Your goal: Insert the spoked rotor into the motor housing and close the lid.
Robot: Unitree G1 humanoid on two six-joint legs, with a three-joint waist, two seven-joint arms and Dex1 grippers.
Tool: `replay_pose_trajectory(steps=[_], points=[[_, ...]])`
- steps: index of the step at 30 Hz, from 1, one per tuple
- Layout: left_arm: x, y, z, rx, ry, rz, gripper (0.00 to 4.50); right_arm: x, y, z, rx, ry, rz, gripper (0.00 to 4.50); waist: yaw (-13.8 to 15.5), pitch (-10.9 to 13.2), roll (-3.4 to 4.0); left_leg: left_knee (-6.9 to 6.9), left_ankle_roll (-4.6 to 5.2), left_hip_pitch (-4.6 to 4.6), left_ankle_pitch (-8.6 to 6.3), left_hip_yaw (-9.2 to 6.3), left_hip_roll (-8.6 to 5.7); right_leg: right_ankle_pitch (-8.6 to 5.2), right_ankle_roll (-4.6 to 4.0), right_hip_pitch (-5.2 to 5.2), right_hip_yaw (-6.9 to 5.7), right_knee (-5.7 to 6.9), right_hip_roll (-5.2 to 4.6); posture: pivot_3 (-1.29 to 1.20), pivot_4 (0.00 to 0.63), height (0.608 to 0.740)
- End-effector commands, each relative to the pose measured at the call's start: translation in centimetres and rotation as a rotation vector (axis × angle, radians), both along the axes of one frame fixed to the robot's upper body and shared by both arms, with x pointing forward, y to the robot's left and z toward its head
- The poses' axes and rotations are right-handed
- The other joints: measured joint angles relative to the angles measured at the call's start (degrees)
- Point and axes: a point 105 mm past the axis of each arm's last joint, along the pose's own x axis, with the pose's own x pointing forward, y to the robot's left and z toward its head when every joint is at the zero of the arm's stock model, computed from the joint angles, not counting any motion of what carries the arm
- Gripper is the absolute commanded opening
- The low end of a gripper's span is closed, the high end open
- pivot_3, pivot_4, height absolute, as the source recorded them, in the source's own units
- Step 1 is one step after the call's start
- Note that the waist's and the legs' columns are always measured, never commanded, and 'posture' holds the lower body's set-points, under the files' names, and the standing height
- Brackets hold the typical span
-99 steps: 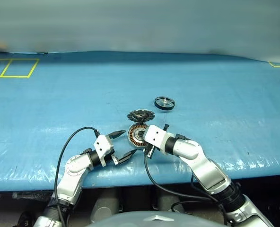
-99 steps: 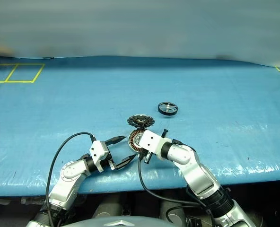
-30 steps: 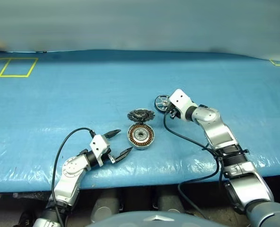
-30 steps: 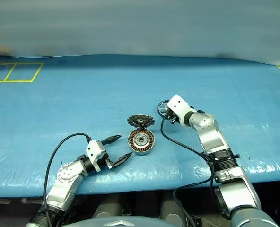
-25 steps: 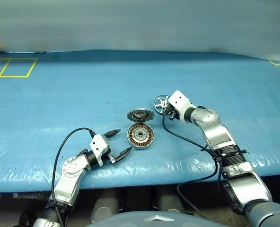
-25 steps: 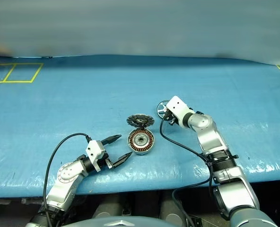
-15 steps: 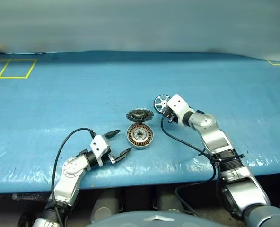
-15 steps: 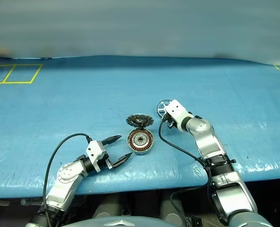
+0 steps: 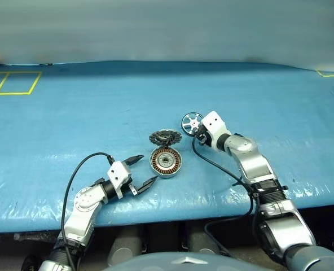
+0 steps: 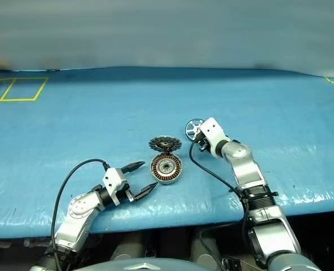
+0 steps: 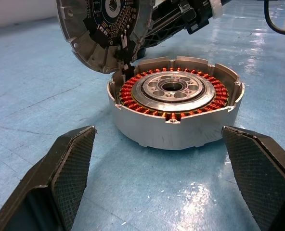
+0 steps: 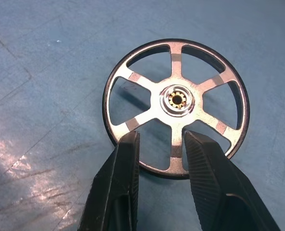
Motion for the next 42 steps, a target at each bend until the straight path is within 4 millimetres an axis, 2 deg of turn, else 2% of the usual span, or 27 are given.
replay_pose_trajectory(steps=[1, 4, 7, 14, 18, 21, 27, 29, 32, 36, 42], points=[[0.0, -0.2, 1.1, -0.011, -0.054, -0.007, 4.5, 0.6, -0.6, 0.6, 0.009, -0.008, -0.033, 1.55, -0.1, 0.0, 0.0, 0.0, 0.0, 0.0, 0.0, 0.0, 0.0, 0.0, 0.0, 0.0, 0.0, -0.01, 0.0, 0.0, 0.15, 0.74], [0.0, -0.2, 1.1, -0.011, -0.055, -0.006, 4.5, 0.7, -1.1, 0.0, -0.017, 0.012, -0.06, 0.93, -0.1, 0.0, 0.0, -0.01, 0.0, 0.0, 0.0, 0.0, -0.01, 0.0, 0.0, 0.0, -0.01, -0.01, 0.0, 0.0, 0.15, 0.74], [0.0, -0.2, 1.1, -0.012, -0.056, -0.005, 4.5, 0.6, -1.2, 0.0, -0.027, 0.011, -0.065, 0.03, -0.1, 0.0, 0.0, 0.0, 0.0, 0.03, 0.0, 0.0, -0.01, 0.0, 0.0, -0.01, -0.02, 0.0, 0.0, 0.0, 0.15, 0.74], [0.0, -0.4, 1.1, -0.011, -0.055, -0.014, 4.5, 0.0, -1.5, 0.3, -0.004, -0.021, -0.121, 0.03, 0.0, 0.0, 0.0, 0.0, 0.01, 0.02, 0.0, -0.01, -0.01, 0.0, 0.0, -0.01, -0.02, 0.0, -0.01, 0.0, 0.15, 0.74], [0.0, -0.5, 1.1, -0.014, -0.055, -0.018, 4.5, -1.2, -2.7, 1.9, 0.106, -0.102, -0.251, 0.03, 0.2, 0.0, 0.0, -0.02, 0.0, -0.07, 0.0, -0.01, -0.01, 0.01, 0.02, 0.02, -0.01, 0.0, -0.03, 0.0, 0.15, 0.74], [0.0, -0.6, 1.0, -0.02, -0.051, -0.02, 4.5, -3.4, -3.6, 3.0, 0.24, -0.145, -0.336, 0.03, 0.5, 0.0, 0.03, -0.03, -0.02, -0.17, 0.01, -0.01, 0.0, 0.1, 0.18, -0.01, 0.01, 0.0, -0.03, 0.0, 0.15, 0.74], [-0.2, -0.8, 0.8, -0.032, -0.03, -0.051, 4.5, -8.2, -3.3, 3.8, 0.43, -0.126, -0.312, 0.03, 0.5, 0.0, 0.08, -0.03, -0.02, -0.13, -0.01, -0.01, 0.02, 0.04, 0.13, -0.04, 0.02, -0.01, 0.0, 0.0, 0.15, 0.74], [-0.1, -0.9, 0.9, -0.035, -0.027, -0.061, 4.5, -9.6, -3.5, 3.5, 0.51, -0.086, -0.291, 0.03, 0.5, 0.0, 0.09, -0.03, -0.01, -0.01, -0.02, -0.01, 0.03, -0.19, 0.29, -0.07, 0.01, -0.03, -0.02, 0.0, 0.15, 0.74], [0.0, -1.0, 0.9, -0.038, -0.022, -0.076, 4.5, -12.0, -2.6, 3.2, 0.694, 0.001, -0.174, 0.03, 0.7, 0.0, 0.09, 0.0, -0.01, 0.02, -0.03, -0.02, 0.03, -0.2, 0.32, -0.04, 0.01, -0.05, -0.04, 0.0, 0.15, 0.74], [0.2, -1.0, 0.9, -0.038, -0.019, -0.083, 4.5, -14.6, -1.6, 2.4, 0.796, 0.102, -0.051, 0.03, 0.6, 0.0, 0.1, -0.02, 0.01, 0.02, -0.04, -0.04, 0.05, -0.2, 0.3, -0.04, 0.05, -0.06, -0.06, 0.0, 0.15, 0.74], [0.2, -0.9, 0.8, -0.037, -0.013, -0.088, 4.5, -16.1, 1.7, 2.8, 0.834, 0.167, 0.143, 0.03, 0.2, 0.0, 0.13, 0.0, 0.01, 0.04, -0.04, -0.03, 0.08, -0.21, 0.31, -0.04, 0.08, -0.05, -0.05, 0.0, 0.15, 0.74]])
